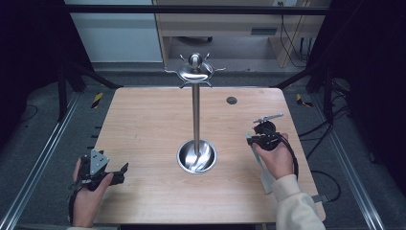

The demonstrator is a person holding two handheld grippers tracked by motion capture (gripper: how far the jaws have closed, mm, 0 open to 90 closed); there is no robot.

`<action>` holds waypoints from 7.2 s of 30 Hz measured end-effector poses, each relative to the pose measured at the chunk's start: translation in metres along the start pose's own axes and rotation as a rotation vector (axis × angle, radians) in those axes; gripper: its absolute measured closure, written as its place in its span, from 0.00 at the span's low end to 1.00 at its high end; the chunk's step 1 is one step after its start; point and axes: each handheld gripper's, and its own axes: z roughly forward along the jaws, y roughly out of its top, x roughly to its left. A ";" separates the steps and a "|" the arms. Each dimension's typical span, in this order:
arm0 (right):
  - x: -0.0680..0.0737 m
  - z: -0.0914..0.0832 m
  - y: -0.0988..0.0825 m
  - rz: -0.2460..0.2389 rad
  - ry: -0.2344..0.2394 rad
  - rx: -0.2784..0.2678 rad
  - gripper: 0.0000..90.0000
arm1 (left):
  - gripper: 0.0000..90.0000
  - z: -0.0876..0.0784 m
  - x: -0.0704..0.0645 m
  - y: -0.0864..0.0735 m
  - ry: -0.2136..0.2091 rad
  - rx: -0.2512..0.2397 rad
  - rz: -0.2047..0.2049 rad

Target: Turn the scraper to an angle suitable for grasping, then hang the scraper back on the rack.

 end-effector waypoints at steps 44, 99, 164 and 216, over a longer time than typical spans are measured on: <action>0.037 -0.147 0.093 -0.099 0.165 -0.525 0.83 | 0.03 -0.013 0.022 -0.013 0.066 -0.001 -0.089; 0.069 -0.188 0.068 -0.169 0.210 -0.705 0.83 | 0.03 -0.014 0.025 -0.010 0.077 -0.004 -0.073; 0.123 -0.190 0.072 -0.279 0.255 -0.770 0.82 | 0.03 -0.013 0.024 -0.010 0.062 -0.001 -0.064; 0.129 -0.176 0.079 -0.266 0.250 -0.753 0.82 | 0.03 -0.012 0.022 -0.010 0.058 0.002 -0.062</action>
